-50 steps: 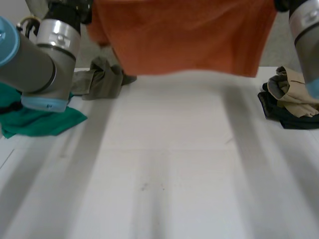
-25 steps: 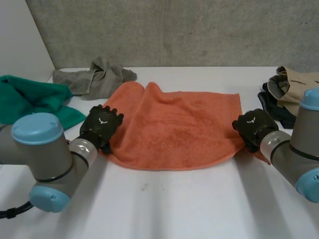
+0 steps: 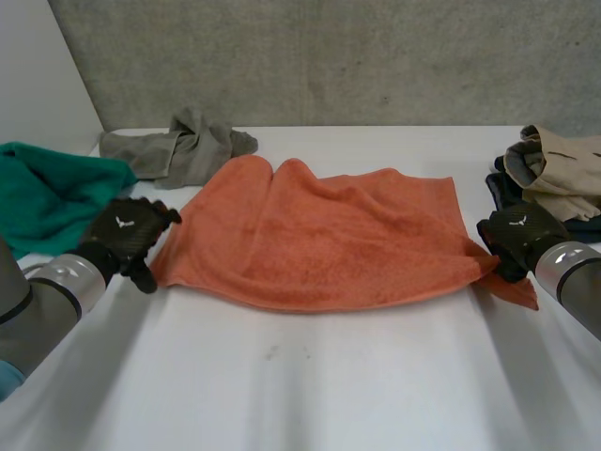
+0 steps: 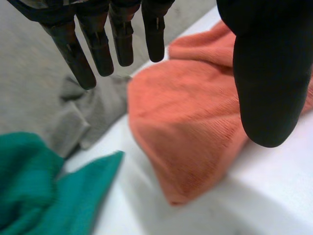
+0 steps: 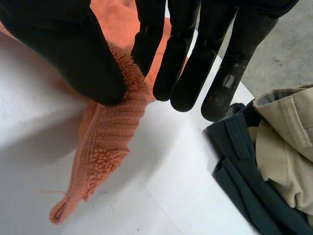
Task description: Fold the laundry.
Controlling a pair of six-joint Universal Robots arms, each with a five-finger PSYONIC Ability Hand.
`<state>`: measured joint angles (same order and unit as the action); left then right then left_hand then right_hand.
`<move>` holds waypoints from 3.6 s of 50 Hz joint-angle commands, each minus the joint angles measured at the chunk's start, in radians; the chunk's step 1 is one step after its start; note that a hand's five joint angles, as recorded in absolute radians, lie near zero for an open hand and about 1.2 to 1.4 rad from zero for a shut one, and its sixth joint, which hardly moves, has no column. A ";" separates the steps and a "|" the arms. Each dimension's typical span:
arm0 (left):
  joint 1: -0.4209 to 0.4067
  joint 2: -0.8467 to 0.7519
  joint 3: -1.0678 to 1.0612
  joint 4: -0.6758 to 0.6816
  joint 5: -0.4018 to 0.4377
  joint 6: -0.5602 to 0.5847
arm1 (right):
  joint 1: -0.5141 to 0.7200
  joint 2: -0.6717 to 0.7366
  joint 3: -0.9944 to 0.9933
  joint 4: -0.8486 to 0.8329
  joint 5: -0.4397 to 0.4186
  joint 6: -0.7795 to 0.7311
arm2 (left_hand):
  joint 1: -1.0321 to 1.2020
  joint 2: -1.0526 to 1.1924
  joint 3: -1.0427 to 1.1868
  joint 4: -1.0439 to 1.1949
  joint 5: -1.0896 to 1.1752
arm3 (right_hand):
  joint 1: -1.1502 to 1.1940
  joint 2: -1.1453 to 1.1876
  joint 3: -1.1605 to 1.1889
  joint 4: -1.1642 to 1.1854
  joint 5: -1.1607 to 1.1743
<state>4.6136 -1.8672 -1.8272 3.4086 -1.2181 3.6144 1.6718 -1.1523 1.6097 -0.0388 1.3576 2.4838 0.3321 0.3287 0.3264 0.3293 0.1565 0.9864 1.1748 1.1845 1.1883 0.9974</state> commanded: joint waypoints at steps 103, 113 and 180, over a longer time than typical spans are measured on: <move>-0.200 -0.152 0.172 0.239 -0.247 0.075 | 0.157 0.128 -0.245 -0.034 0.140 -0.191 | 1.064 1.068 1.070 1.067 1.065 | 0.410 0.221 0.212 0.208 0.224; -0.228 0.108 -0.132 -0.297 -0.267 0.297 | 0.092 -0.075 -0.033 0.472 0.129 -0.265 | 1.064 1.068 1.070 1.067 1.065 | 0.410 0.221 0.212 0.208 0.224; -0.305 -0.218 0.307 0.276 -0.366 0.245 | 0.000 0.049 -0.265 0.115 -0.021 0.112 | -0.158 -0.154 -0.152 -0.155 -0.157 | -0.749 -0.938 -0.947 -0.951 -0.935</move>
<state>4.3093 -2.1785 -1.3725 3.6910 -1.5906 3.8889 1.7450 -1.0500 1.2370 -0.0880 1.4094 2.5045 0.1916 0.2026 0.2103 0.2021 0.0483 0.2024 0.2177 0.2112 0.2329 0.0680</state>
